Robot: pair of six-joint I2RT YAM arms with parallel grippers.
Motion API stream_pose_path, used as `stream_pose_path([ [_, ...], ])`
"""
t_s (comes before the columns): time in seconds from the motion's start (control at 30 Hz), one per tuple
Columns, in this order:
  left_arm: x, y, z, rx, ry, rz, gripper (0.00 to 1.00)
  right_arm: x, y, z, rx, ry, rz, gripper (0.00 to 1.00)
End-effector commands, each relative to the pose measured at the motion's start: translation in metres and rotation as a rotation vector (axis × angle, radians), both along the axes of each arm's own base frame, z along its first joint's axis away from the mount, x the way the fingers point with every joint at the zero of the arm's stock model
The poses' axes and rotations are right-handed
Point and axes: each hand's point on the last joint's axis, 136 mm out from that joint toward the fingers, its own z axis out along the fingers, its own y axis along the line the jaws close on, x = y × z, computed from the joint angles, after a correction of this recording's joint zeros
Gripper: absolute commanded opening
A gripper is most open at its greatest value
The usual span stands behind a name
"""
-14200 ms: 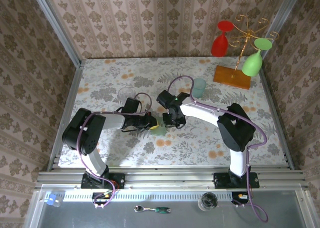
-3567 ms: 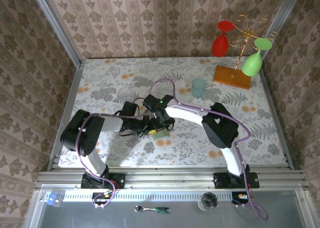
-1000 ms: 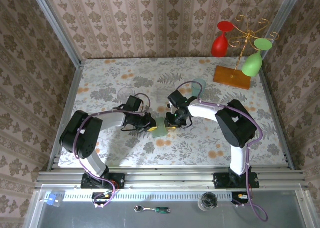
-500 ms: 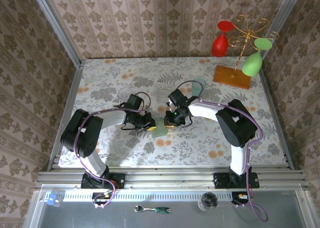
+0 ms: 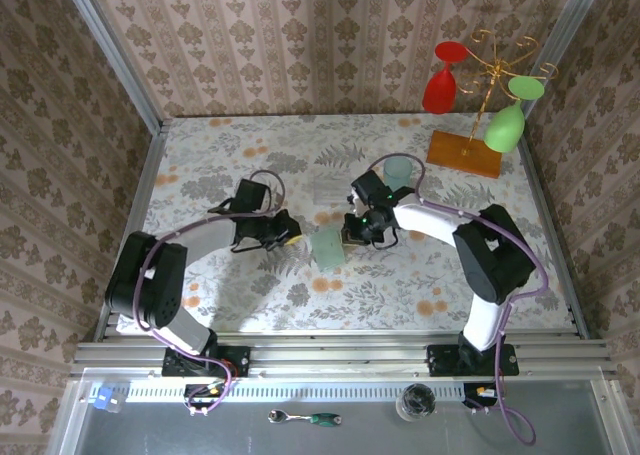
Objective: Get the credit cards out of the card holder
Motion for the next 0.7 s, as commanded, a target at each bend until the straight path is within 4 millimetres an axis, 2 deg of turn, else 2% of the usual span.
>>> stream_pose_path([
  [0.0,0.008,0.01,0.008,-0.029,-0.038,0.039,0.11,-0.006,-0.019,0.013,-0.056,-0.022,0.007,0.02],
  [0.17,0.015,0.017,0.01,-0.035,-0.056,0.059,0.11,-0.006,-0.028,0.026,-0.084,-0.041,-0.006,0.02],
  [0.33,0.022,0.019,0.011,-0.047,-0.066,0.065,0.12,0.001,-0.026,0.038,-0.08,-0.062,-0.018,0.02],
  [0.5,0.024,0.022,0.012,-0.053,-0.071,0.066,0.12,0.005,-0.015,0.045,-0.062,-0.071,-0.034,0.02],
  [0.67,0.022,0.026,0.012,-0.076,-0.067,0.062,0.11,0.007,0.006,0.052,-0.047,-0.074,-0.015,0.02],
])
